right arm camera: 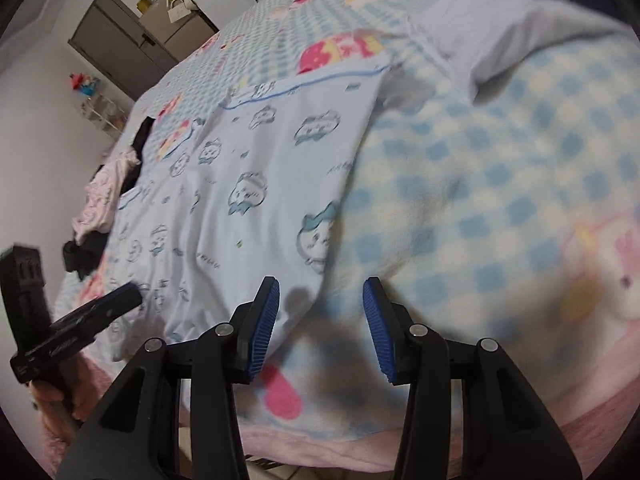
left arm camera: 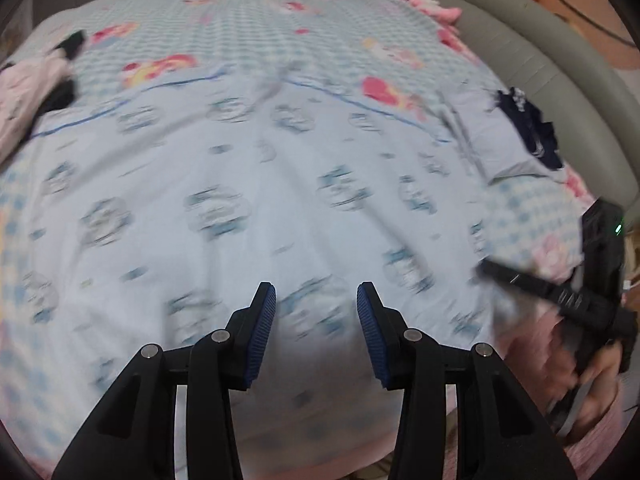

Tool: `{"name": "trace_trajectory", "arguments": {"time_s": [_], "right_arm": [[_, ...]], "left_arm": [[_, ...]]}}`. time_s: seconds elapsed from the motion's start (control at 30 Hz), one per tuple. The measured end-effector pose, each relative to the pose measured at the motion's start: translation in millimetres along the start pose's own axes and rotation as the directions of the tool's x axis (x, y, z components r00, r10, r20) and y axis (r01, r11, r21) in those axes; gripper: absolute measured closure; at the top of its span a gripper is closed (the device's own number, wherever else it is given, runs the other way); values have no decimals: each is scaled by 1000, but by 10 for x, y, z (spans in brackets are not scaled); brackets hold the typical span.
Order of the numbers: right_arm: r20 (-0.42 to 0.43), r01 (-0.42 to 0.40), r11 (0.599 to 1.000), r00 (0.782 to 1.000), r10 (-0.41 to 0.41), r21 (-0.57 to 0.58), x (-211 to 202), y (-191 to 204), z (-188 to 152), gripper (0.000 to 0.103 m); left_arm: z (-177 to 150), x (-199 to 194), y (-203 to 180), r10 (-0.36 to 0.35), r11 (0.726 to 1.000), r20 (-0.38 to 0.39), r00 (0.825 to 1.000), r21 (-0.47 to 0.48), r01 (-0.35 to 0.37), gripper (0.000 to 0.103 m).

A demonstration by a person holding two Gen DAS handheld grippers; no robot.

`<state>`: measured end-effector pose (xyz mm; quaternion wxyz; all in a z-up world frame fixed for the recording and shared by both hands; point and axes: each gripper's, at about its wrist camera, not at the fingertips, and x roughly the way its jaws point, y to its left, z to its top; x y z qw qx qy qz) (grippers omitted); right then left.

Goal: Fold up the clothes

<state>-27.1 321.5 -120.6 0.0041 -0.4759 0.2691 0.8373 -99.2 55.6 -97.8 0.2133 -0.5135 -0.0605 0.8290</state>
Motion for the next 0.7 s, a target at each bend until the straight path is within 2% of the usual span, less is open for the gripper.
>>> {"name": "trace_trajectory", "arguments": {"time_s": [0.17, 0.3, 0.43, 0.5, 0.53, 0.57, 0.7], "right_arm": [[-1, -39, 999, 999, 39, -27, 106, 175, -71, 55], [33, -29, 999, 999, 30, -18, 181, 166, 23, 61], [44, -97, 995, 994, 96, 13, 239, 88, 199, 62], [51, -130, 991, 990, 129, 29, 268, 49, 286, 72], [54, -147, 989, 988, 144, 36, 282, 31, 330, 82], [66, -134, 990, 989, 132, 30, 272, 54, 353, 87], [86, -112, 993, 990, 109, 28, 293, 104, 446, 87]], "left_arm": [[-16, 336, -171, -12, 1000, -62, 998, -27, 10, 59], [-106, 331, -72, -37, 995, -44, 998, -91, 33, 59], [-83, 226, 17, -64, 991, -22, 998, -121, 61, 59], [-55, 206, 51, -62, 990, -12, 998, -127, 60, 59], [-24, 217, 66, -60, 990, -9, 998, -131, 58, 59], [7, 228, 81, -58, 989, -6, 998, -135, 56, 59], [139, 263, 112, -43, 988, 5, 999, -151, 43, 58]]}}
